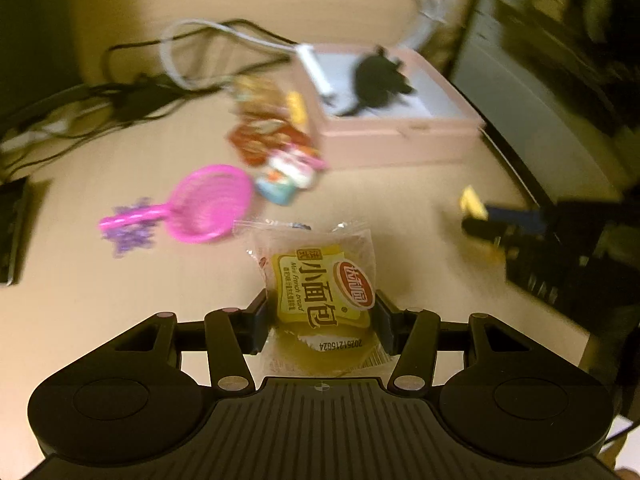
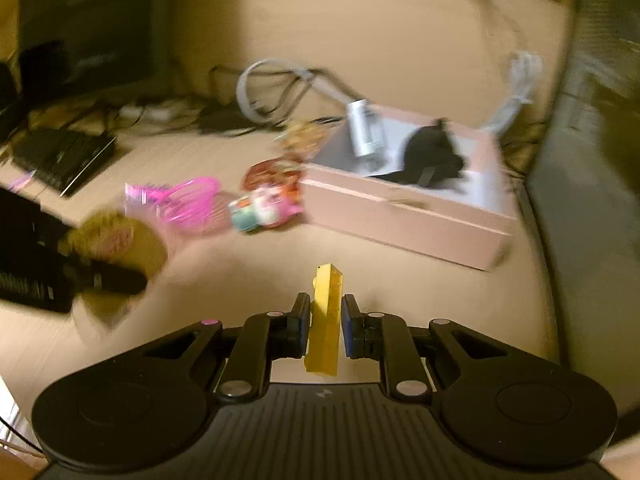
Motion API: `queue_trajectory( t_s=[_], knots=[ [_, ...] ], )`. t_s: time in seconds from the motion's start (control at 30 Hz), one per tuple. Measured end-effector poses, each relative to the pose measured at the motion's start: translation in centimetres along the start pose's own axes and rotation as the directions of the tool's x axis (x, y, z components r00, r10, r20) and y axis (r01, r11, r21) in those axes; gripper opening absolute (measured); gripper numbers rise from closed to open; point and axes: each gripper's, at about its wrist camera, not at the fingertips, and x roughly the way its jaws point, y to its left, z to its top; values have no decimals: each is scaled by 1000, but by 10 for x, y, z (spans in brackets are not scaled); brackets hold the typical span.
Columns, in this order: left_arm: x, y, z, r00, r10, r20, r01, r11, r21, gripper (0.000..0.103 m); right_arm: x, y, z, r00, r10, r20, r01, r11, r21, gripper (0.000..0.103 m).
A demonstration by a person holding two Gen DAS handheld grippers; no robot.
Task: Organize objects
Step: 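Grasp the yellow toy block with the right tool while the left holds the bread, then release the bread into the pink box with the left tool while the right drops the block in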
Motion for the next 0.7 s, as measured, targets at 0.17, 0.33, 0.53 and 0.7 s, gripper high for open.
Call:
queue_trajectory(
  t_s=[0.17,0.33,0.53,0.7],
  knots=[
    [5,-20,17,997,-78,17,77,996,40,56,-24,-28,-10,996,-72,55,67,994,84,16],
    [3,-24,75,982,-119,149,116,993,29,56,-45,-44,-21,990,-108,95,92,983,161,16],
    [20,-30,158,925,-186,333,200,980,-10,57,-59,-54,-33,984,-131,119,98,964,248,16],
    [76,-37,181,940,-181,288,189,982,2,56,-64,-55,-38,982,-143,127,104,956,273,16]
  ],
)
